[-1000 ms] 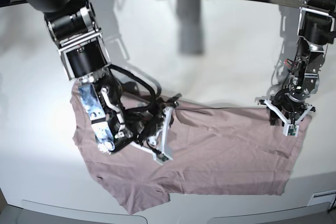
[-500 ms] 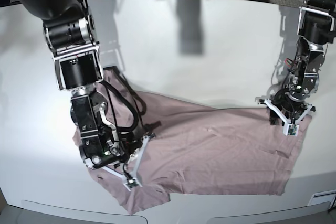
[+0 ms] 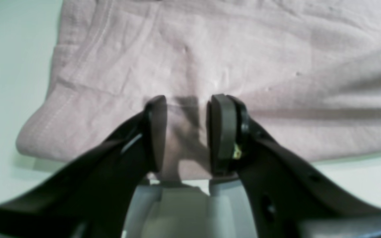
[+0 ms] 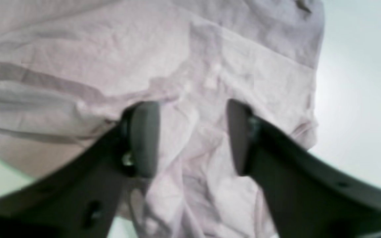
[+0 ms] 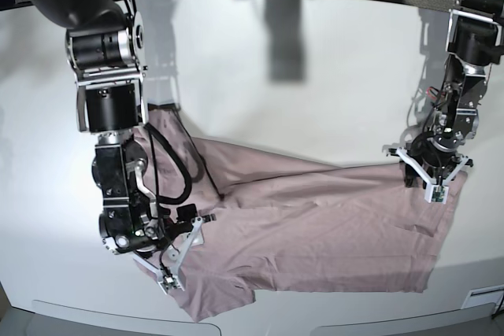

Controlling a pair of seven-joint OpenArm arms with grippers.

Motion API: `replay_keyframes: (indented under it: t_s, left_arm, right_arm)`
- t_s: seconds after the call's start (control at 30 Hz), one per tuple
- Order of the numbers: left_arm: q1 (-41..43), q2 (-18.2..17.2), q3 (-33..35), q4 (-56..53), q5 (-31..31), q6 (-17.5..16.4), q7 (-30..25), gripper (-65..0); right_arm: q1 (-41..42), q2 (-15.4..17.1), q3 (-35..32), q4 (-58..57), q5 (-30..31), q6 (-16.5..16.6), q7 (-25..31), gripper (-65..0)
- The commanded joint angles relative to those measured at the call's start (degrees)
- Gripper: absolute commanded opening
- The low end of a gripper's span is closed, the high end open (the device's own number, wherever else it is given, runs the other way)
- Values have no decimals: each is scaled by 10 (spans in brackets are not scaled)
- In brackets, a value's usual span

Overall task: Fold the T-shirt properly
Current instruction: 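Grasp the shirt edge with both grippers and lift it up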

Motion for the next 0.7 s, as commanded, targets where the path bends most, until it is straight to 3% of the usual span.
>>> replay_keyframes:
  t_s: [0.0,0.13,0.23,0.3,0.47,0.67]
  left_arm:
    - [-1,-5,0,1,9,2,28,-436]
    - [-1,-5,0,1,9,2,28,-435]
    - [-1,-5,0,1,9,2,29,-436]
    - [-1,-5,0,1,9,2,30,-436]
    - [-1,-5,0,1,9,2,29,-435]
    - [0,-5,0,1,-18,-3,33,-436]
  right_arm:
    - [22,2,2,8,-7,2,11,-296]
    - [21,2,2,8,23,4,-4,-296]
    - [12,2,2,8,62,54,-18,-296]
    - [-4,5,2,8,66,68,-10,-296]
    - [-81,32,4,8,66,64,60,-296]
    - [-159,59,4,8,70,61,77,-297]
